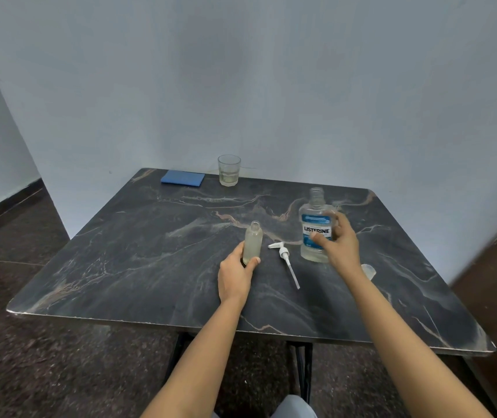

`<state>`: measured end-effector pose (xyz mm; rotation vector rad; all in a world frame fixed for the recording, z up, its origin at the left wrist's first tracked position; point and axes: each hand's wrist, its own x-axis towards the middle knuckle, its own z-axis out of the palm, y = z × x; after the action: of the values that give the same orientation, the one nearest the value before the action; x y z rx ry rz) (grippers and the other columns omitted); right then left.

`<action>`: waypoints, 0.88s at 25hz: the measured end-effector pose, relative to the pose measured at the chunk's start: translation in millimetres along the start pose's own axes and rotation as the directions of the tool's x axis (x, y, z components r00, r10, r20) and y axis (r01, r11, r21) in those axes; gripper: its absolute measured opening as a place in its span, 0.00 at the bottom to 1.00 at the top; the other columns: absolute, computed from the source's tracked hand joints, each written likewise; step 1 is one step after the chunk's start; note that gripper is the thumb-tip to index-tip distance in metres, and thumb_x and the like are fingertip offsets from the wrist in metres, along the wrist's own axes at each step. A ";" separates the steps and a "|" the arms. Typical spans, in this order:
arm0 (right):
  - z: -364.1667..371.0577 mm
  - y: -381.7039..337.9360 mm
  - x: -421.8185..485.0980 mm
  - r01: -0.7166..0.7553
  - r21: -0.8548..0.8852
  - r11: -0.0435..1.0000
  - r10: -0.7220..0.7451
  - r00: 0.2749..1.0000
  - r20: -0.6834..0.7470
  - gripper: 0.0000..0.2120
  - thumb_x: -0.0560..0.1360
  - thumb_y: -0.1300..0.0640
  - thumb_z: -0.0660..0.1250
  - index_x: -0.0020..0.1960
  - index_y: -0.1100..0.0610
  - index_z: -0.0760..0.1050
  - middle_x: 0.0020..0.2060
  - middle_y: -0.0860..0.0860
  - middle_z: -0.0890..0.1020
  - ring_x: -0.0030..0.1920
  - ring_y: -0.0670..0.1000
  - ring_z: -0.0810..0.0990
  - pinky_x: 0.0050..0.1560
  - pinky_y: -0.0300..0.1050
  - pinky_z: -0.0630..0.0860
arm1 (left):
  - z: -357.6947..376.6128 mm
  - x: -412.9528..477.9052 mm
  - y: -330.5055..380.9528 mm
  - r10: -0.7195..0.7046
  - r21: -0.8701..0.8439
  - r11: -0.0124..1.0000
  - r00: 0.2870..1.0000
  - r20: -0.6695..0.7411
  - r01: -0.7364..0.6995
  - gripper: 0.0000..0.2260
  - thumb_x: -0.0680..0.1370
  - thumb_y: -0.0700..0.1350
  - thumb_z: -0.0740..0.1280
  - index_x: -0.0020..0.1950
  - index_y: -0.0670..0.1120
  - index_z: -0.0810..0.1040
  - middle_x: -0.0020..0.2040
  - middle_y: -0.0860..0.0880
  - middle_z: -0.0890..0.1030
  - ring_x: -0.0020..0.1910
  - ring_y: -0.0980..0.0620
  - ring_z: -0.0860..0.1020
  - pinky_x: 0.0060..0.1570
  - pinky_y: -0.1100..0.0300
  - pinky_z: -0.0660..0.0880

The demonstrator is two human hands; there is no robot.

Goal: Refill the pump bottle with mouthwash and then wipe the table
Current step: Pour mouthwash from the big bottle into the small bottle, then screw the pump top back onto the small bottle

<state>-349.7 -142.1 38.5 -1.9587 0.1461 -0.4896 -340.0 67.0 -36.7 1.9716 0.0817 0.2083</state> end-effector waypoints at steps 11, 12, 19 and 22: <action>3.7 46.8 -14.6 -0.061 0.032 0.998 0.063 0.996 -0.067 0.23 0.76 0.60 0.68 0.66 0.53 0.61 0.56 0.49 0.78 0.56 0.50 0.79 0.61 0.53 0.76 | 0.2 -0.6 -1.2 0.007 0.003 1.000 1.000 -0.005 -0.007 0.20 0.75 0.48 0.71 0.68 0.53 0.74 0.53 0.54 0.83 0.51 0.55 0.79 0.51 0.60 0.74; 2.9 46.9 -13.1 -0.067 0.011 0.998 0.068 0.997 -0.047 0.24 0.76 0.60 0.68 0.67 0.54 0.60 0.57 0.50 0.78 0.57 0.51 0.79 0.61 0.52 0.75 | 0.3 -0.6 -0.7 0.006 0.001 1.000 1.000 -0.005 -0.006 0.20 0.75 0.48 0.71 0.67 0.53 0.74 0.53 0.54 0.83 0.50 0.55 0.79 0.51 0.60 0.73; 1.1 34.5 -34.9 0.012 -0.155 0.988 -0.069 0.927 -0.368 0.33 0.73 0.56 0.72 0.71 0.62 0.60 0.66 0.57 0.69 0.67 0.54 0.67 0.66 0.53 0.70 | 1.4 1.2 -2.0 0.004 0.008 1.000 1.000 -0.005 -0.004 0.21 0.75 0.48 0.71 0.68 0.53 0.73 0.56 0.54 0.82 0.54 0.54 0.79 0.56 0.56 0.76; 31.5 13.6 -55.4 0.284 -0.331 0.900 -0.392 0.858 -0.331 0.15 0.75 0.63 0.66 0.61 0.62 0.70 0.56 0.55 0.73 0.56 0.52 0.73 0.56 0.42 0.72 | -0.3 -0.4 -0.3 0.010 0.007 1.000 1.000 -0.007 -0.010 0.21 0.75 0.48 0.71 0.68 0.53 0.74 0.55 0.53 0.82 0.54 0.54 0.79 0.56 0.56 0.76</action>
<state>-385.8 -103.7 0.1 -2.1428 0.1204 -1.1531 -340.5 67.3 -36.9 1.9791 0.0770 0.2216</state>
